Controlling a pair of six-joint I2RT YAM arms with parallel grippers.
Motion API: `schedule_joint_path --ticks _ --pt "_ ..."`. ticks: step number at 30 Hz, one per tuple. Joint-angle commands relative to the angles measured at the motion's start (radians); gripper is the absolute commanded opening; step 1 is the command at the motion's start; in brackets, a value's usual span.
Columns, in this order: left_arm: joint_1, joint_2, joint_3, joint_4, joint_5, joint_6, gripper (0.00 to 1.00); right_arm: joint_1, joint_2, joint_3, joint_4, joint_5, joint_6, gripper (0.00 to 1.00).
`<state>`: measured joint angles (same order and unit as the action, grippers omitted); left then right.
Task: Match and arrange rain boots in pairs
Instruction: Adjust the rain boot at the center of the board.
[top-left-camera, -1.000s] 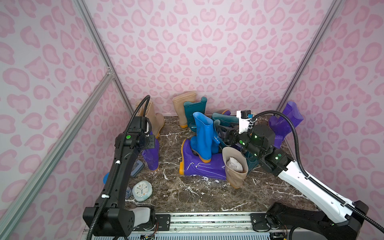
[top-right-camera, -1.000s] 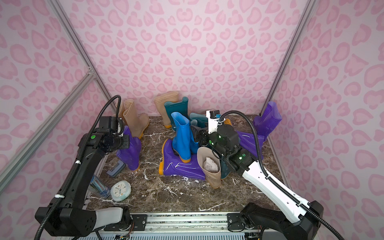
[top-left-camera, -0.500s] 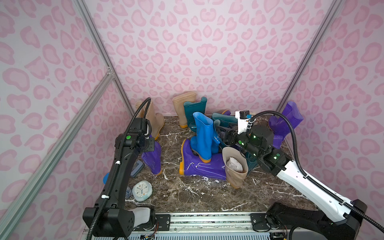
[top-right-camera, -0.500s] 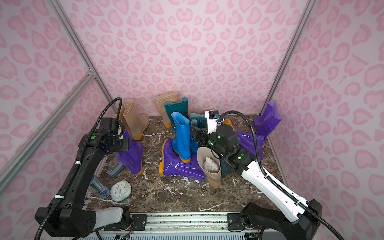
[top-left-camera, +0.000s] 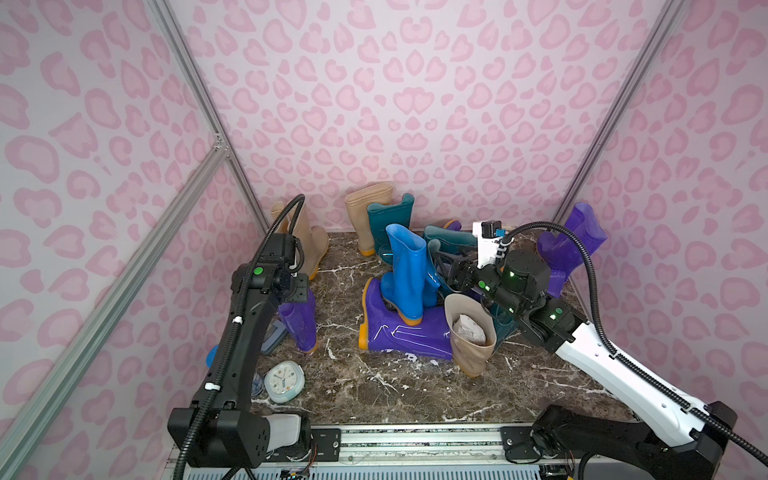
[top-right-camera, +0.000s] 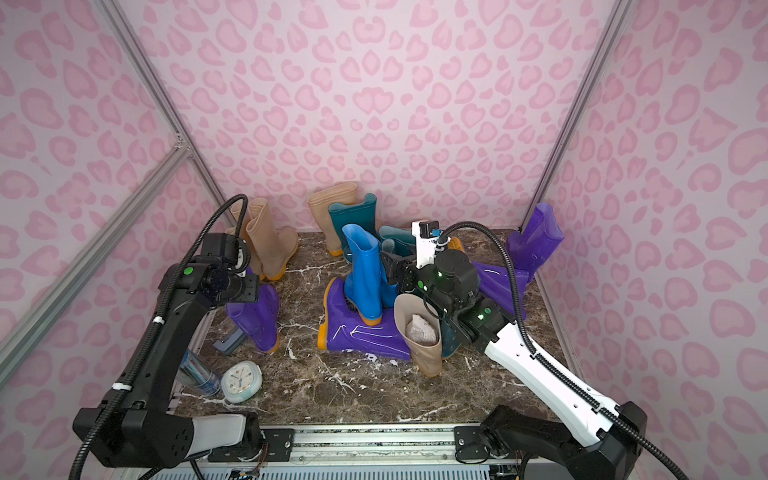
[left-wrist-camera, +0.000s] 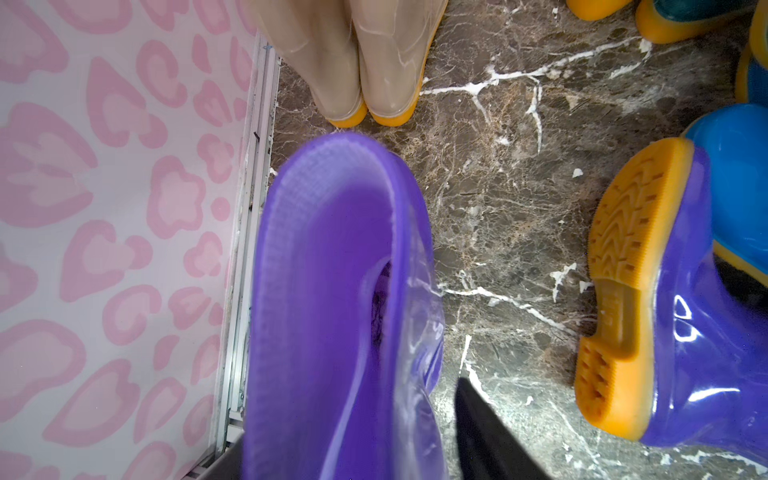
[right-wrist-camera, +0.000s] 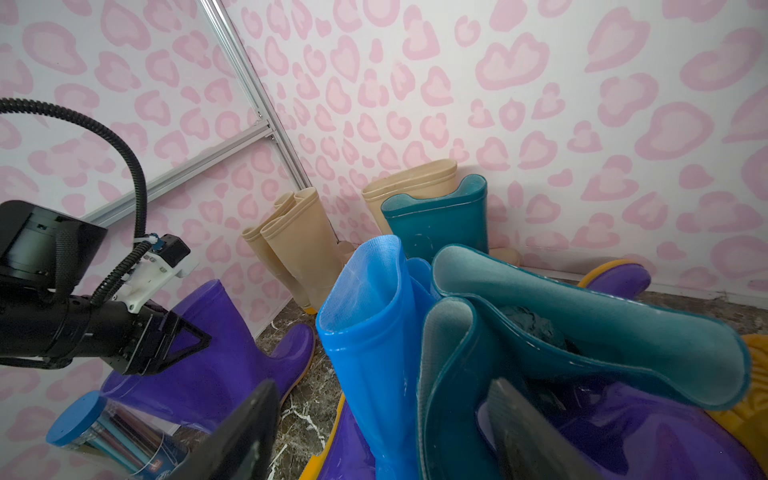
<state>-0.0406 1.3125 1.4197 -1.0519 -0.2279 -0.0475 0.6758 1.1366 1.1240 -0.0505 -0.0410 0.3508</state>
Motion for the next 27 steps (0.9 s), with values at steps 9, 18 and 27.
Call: schedule_joint_path --ticks 9,18,27 --pt "-0.129 -0.043 0.337 -0.162 0.017 -0.049 0.92 -0.019 0.009 0.032 0.007 0.009 -0.027 0.82" --pt "-0.433 -0.124 0.365 -0.140 0.002 -0.017 0.83 -0.075 0.020 0.042 -0.019 0.015 -0.019 0.81" --pt "-0.871 -0.239 0.009 0.187 -0.106 0.019 0.61 -0.229 0.002 -0.011 -0.062 -0.031 0.054 0.73"
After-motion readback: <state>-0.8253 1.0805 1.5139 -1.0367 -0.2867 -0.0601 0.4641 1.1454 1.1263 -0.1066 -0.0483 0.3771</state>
